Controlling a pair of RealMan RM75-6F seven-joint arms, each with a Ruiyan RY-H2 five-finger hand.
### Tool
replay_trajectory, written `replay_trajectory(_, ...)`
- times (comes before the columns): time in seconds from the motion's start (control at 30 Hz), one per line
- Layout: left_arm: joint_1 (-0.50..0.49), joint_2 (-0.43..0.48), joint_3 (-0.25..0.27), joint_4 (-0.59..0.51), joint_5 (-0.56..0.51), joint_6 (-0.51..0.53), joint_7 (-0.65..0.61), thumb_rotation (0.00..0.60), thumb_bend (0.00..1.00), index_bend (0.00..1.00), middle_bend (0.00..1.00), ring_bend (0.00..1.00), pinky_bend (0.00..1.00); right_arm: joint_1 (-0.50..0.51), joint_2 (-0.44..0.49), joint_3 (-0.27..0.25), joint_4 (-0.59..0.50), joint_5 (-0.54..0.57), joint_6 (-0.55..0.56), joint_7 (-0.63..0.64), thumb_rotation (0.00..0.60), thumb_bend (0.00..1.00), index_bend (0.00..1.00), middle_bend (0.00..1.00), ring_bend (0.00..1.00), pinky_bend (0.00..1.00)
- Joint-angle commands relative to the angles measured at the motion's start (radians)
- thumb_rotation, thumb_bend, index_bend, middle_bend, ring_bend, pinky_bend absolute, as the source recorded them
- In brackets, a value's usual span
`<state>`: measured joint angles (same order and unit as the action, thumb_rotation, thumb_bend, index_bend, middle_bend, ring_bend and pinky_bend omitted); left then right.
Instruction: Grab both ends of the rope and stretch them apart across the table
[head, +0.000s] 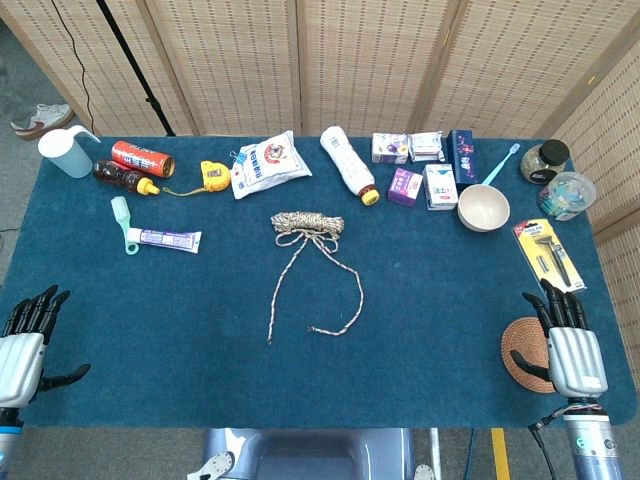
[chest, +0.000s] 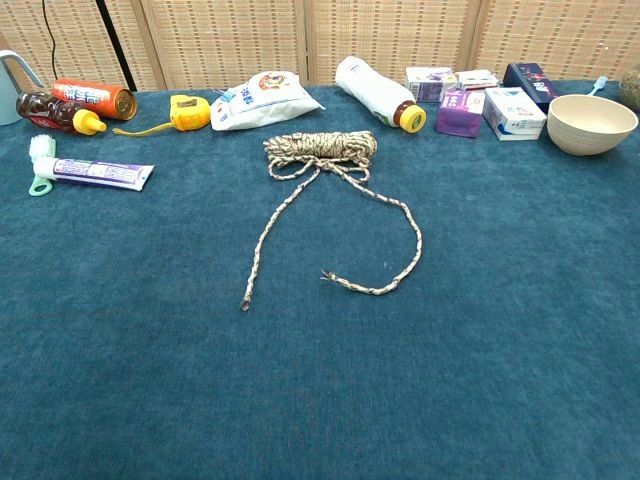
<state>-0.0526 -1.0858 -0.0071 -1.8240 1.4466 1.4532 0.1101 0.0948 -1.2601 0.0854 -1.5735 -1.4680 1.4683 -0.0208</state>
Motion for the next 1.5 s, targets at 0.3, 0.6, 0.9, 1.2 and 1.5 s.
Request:
replay_trajectory(0.3,0.0,0.001,-0.002,-0.001,-0.001,0.002,0.0,0.581,0.09,0.0,0.0,0.0,0.0,0.003,0.002,0.002,-0.002,0.0,-0.002,0.0,0.6,0.2,0.15,0.01,0.0,0.0)
replay_trajectory(0.6,-0.001,0.004,-0.005,-0.001,0.0,0.005,-0.006,0.58,0.09,0.0,0.0,0.0,0.0,-0.001,-0.002,-0.001,0.001,-0.001,0.003,0.006,0.6,0.2,0.15,0.01,0.0,0.0)
replay_trajectory(0.9,0.002,-0.001,-0.008,0.009,0.006,0.014,-0.027,0.582,0.09,0.02,0.0,0.0,0.0,0.0,-0.002,-0.002,0.002,-0.012,0.006,0.021,0.6,0.2,0.15,0.01,0.0,0.0)
replay_trajectory(1.2,0.007,0.001,-0.015,0.011,0.022,0.038,-0.037,0.6,0.1,0.12,0.0,0.0,0.0,0.029,-0.027,0.004,0.04,-0.059,0.004,0.109,0.6,0.2,0.18,0.09,0.05,0.0)
replay_trajectory(1.5,-0.006,0.009,-0.026,0.004,0.022,0.03,-0.019,0.6,0.1,0.21,0.04,0.01,0.0,0.099,-0.032,0.006,0.046,-0.103,-0.068,0.16,0.6,0.2,0.27,0.18,0.18,0.04)
